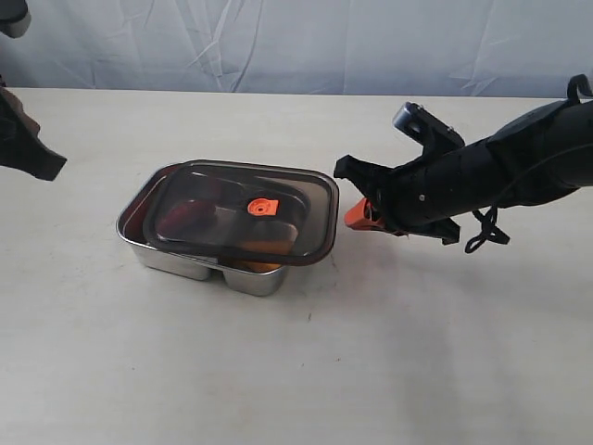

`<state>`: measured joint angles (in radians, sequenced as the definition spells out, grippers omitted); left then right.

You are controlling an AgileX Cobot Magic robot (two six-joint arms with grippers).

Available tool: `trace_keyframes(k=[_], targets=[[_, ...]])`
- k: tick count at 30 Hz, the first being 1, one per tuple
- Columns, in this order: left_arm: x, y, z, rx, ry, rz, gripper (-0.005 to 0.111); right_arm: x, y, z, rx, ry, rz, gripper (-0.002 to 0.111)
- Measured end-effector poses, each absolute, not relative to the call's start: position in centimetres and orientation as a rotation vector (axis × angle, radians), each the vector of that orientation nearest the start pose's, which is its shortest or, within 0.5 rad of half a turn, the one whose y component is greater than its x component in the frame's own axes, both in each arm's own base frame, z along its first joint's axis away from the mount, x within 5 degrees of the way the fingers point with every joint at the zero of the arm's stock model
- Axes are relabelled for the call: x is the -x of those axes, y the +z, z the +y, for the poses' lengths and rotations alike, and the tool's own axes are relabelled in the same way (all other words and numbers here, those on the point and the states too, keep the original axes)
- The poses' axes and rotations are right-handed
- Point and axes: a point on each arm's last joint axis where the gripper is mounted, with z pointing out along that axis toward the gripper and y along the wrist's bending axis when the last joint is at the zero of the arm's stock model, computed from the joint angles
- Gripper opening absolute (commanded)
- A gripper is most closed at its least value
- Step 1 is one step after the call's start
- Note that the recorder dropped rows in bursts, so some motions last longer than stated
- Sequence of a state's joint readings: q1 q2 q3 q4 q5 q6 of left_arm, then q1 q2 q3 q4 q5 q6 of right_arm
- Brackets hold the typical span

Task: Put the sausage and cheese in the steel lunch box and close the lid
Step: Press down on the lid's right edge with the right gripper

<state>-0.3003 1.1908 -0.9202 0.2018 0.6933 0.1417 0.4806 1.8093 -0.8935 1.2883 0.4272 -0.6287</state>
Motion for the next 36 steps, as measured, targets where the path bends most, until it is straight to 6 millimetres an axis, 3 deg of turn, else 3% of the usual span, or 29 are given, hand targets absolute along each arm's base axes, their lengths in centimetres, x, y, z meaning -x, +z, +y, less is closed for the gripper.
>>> trace_keyframes(k=[12, 36], targets=[[-23.4, 30.2, -6.1, -0.658, 0.138, 2.342, 0.000, -27.0, 14.5, 21.0, 0.043, 0.918, 2.706, -0.001], [-23.6, 30.4, -6.3, -0.653, 0.132, 2.312, 0.000, -27.3, 15.2, 21.7, 0.005, 0.981, 2.688, -0.001]])
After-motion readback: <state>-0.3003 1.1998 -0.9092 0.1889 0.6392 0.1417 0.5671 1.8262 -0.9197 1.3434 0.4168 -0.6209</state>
